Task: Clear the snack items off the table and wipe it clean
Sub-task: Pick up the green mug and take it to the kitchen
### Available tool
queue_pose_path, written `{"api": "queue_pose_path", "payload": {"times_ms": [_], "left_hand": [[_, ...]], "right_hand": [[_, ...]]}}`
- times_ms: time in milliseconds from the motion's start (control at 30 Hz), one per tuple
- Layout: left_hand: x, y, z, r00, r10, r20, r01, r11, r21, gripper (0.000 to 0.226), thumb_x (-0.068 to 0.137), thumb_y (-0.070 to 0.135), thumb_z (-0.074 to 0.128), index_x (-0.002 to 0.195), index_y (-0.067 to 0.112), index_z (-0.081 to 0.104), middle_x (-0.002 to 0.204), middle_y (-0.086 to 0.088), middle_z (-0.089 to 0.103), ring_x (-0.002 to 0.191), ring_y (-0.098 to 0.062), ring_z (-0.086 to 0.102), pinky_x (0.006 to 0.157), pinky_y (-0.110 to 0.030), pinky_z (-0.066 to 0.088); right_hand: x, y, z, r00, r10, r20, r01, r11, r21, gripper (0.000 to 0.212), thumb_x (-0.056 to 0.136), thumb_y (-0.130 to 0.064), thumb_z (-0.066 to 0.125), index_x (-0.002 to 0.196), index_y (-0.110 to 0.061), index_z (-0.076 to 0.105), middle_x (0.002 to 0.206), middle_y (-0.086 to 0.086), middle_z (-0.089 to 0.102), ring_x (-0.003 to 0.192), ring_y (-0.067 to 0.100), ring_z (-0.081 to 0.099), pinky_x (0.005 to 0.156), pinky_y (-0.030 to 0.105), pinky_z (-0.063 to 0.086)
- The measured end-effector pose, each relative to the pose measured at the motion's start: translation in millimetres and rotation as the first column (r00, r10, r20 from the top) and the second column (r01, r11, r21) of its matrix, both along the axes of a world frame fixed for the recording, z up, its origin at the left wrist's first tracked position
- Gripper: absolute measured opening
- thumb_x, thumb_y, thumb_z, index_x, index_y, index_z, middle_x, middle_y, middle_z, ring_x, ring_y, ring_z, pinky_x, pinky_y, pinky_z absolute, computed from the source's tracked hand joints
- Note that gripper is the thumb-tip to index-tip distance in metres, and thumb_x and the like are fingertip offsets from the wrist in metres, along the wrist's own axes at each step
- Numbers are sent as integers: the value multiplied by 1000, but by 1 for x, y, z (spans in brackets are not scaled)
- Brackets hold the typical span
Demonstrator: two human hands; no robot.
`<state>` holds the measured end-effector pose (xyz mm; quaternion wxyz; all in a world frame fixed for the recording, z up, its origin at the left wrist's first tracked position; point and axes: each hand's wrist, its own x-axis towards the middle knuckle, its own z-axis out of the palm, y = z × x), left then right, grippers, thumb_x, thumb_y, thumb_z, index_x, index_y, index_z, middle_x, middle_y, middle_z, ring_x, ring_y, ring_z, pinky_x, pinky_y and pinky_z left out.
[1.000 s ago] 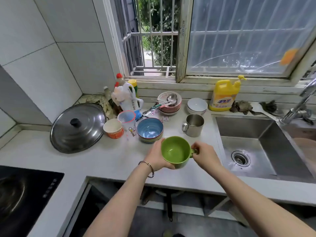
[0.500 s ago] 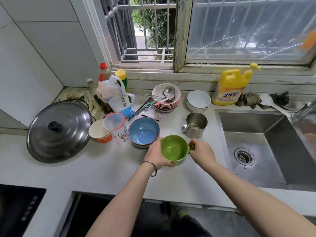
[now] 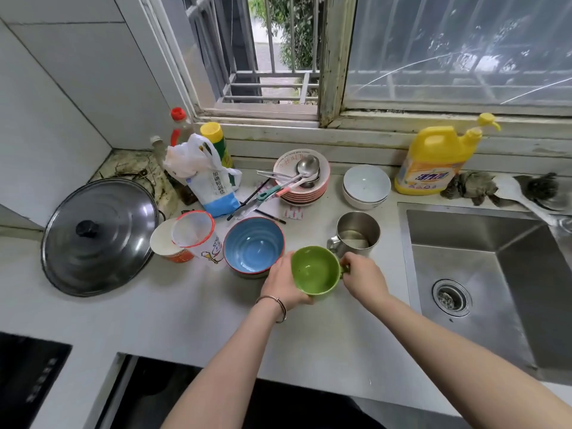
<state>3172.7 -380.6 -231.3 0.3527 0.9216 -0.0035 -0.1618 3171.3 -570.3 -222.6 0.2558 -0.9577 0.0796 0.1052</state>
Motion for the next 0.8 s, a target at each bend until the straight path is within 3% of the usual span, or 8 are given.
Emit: {"api": "queue_pose_path", "payload": {"times_ms": [433, 600, 800], "left_hand": [[2, -6, -5, 999, 28, -25, -28, 1000, 0, 97, 35, 37, 83, 121, 31, 38, 117, 8, 48, 115, -17, 47, 92, -35, 47], [-2, -8, -3, 997, 36, -71, -34, 999, 33, 120, 41, 35, 85, 143, 24, 21, 141, 3, 37, 134, -17, 32, 108, -35, 36], [-6, -13, 6, 989, 60, -133, -53, 997, 51, 130, 51, 28, 86, 150, 16, 3, 155, -2, 14, 144, -20, 13, 116, -31, 21]], "right_hand": [[8, -5, -6, 999, 31, -39, -31, 999, 10, 24, 74, -3, 49, 91, -16, 61, 91, 4, 66, 84, 27, 57, 61, 32, 45], [7, -6, -5, 998, 39, -46, -38, 999, 26, 25, 73, -3, 48, 91, -15, 60, 93, 5, 65, 85, 26, 56, 60, 31, 43], [6, -4, 6, 994, 85, -66, -85, 996, 2, 32, 75, -7, 49, 106, -16, 54, 106, 6, 61, 97, 29, 57, 65, 31, 43]]}}
